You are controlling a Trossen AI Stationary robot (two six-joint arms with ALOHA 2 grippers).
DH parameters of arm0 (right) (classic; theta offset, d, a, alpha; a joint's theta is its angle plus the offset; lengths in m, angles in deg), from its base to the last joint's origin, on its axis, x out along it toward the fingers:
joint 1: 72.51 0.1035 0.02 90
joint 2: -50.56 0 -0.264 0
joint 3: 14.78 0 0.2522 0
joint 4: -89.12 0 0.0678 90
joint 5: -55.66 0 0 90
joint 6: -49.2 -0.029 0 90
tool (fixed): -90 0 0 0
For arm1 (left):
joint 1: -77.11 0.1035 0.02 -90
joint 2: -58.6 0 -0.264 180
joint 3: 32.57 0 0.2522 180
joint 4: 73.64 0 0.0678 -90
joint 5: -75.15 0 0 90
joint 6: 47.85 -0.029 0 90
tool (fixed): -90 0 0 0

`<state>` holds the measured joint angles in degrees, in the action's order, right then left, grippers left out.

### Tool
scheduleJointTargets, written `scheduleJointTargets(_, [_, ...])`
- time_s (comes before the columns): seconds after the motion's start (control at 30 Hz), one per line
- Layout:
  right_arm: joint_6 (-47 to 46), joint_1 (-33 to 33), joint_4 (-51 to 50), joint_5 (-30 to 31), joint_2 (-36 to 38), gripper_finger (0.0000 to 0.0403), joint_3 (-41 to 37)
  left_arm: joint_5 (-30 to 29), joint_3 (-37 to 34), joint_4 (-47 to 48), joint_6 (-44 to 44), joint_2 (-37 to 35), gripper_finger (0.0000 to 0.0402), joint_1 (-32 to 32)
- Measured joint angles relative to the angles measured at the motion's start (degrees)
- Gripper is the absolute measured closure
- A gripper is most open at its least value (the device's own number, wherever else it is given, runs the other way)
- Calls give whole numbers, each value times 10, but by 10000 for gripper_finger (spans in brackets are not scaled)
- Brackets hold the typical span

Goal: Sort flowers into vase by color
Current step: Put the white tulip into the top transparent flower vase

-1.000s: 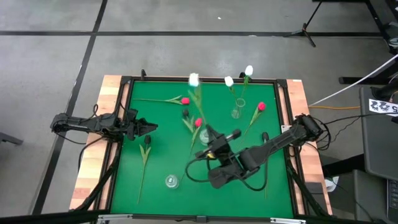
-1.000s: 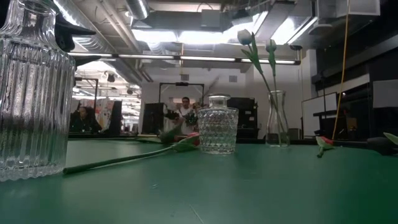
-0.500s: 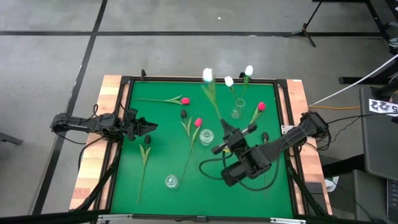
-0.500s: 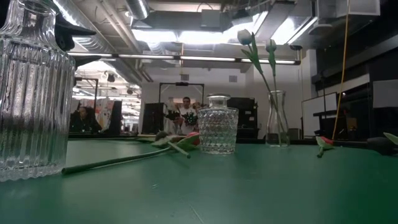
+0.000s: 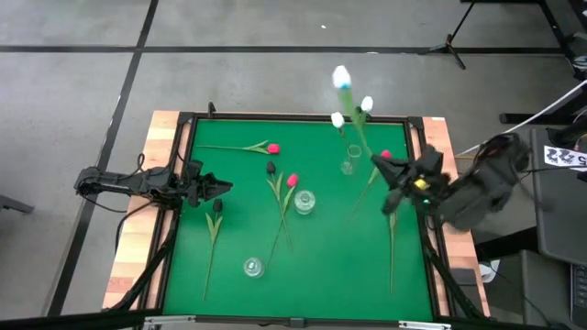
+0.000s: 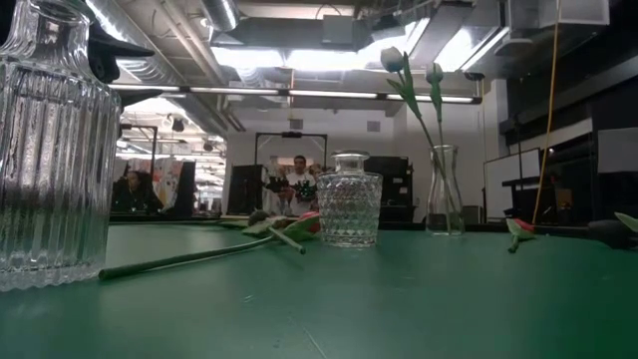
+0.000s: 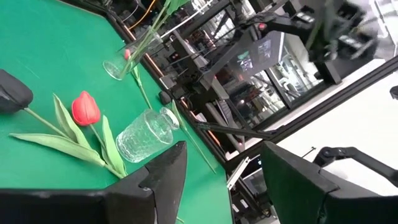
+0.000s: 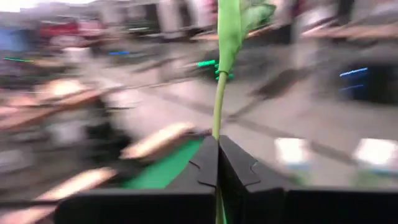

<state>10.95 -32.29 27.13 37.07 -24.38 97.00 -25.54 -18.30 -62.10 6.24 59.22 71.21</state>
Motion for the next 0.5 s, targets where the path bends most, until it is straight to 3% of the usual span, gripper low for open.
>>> scheduleJointTargets(0.17, [502,-14,488,-260,6,403,0,0,0,0,0,0,202,0])
scheduleJointTargets(0.23, [680,-30,619,-366,3,403,1,0,0,0,0,0,202,0])
scheduleJointTargets(0.37, [906,-67,608,-447,6,403,0,0,0,0,3,0,202,0])
scheduleJointTargets(0.5, [1026,-138,588,-616,1,403,-3,0,0,0,11,0,202,0])
